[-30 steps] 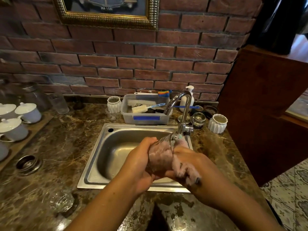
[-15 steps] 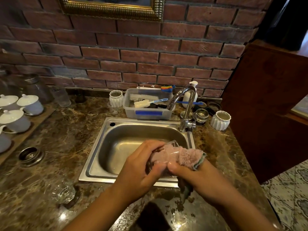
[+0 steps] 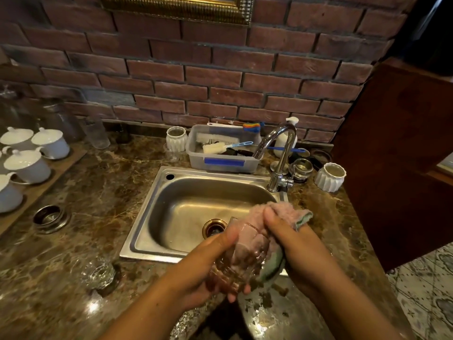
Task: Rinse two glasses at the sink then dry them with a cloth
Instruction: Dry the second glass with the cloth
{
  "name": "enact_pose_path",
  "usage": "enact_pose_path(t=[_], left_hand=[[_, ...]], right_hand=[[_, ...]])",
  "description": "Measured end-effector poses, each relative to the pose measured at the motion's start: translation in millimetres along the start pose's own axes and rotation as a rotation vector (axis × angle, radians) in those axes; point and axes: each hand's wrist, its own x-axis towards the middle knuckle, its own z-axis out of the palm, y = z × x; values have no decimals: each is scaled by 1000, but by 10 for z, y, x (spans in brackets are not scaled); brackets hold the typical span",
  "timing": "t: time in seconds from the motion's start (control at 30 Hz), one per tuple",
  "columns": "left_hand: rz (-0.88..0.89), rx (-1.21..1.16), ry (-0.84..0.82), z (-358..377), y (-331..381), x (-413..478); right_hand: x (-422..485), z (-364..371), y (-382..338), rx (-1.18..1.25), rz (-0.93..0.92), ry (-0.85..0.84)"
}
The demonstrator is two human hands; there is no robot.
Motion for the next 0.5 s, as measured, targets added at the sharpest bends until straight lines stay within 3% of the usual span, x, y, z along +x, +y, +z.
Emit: enact_pose_path(t=[0.23,0.3,0.5], left_hand=[[73,-241,294,183,-263,-25],[143,-224,390,140,-294,-10],[334,424,528,-135,-273,-102]], right_hand=[[-68,168,222,151,1,352],[-72,138,266,203,21,387],[-48,13,421,424,133,329]])
